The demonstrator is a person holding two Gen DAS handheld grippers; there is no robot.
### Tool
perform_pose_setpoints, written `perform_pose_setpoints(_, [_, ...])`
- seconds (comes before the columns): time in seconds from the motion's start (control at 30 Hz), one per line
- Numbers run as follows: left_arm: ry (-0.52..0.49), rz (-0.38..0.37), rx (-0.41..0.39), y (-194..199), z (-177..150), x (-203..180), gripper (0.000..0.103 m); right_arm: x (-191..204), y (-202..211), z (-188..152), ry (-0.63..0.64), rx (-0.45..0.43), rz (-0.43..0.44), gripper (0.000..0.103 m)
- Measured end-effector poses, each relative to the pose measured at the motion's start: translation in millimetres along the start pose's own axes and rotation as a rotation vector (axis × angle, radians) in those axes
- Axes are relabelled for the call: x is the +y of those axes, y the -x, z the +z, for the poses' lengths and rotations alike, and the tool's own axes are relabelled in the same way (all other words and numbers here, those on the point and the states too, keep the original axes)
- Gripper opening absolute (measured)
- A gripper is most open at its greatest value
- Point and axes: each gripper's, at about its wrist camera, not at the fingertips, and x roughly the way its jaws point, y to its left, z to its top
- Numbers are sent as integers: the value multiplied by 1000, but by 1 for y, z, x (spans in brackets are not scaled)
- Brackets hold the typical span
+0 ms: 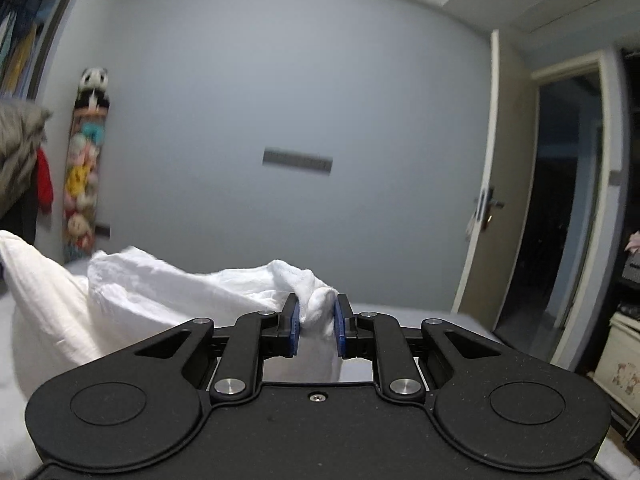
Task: Fold clothes
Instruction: 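Lift the white garment with both tools and shake it out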
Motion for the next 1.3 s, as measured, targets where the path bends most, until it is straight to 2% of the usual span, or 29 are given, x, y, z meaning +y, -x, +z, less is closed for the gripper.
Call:
perform_pose_setpoints(0.13, [-7,34,-76,36,29,4,13,-10,44,37,6,-69,-25,15])
perform_pose_setpoints(0.23, [-21,43,-92,53,40,4,13,-19,62,53,1,-86,-33,15])
perform_pose_setpoints(0.33, [-33,39,-75,57,40,1,13,-30,70,61,-6,-76,-43,15])
perform_pose_setpoints(0.5, [-28,0,-10,30,23,-4,13,-42,56,49,-16,-18,-61,15])
perform_pose_setpoints(0.6, [-53,-32,39,5,6,-18,13,-45,32,25,-5,34,-80,15])
perform_pose_setpoints(0.77, [-104,-86,121,-64,-22,-54,13,-51,-25,-27,17,143,-112,15])
perform_pose_setpoints(1.03, [-168,-115,192,-186,-46,-105,13,-67,-154,-99,42,309,-143,15])
perform_pose_setpoints(1.23, [-259,-148,270,-259,-91,-135,20,-68,-251,-154,90,405,-137,16])
perform_pose_setpoints(1.3, [-267,-152,290,-271,-108,-138,28,-70,-271,-169,73,438,-123,19])
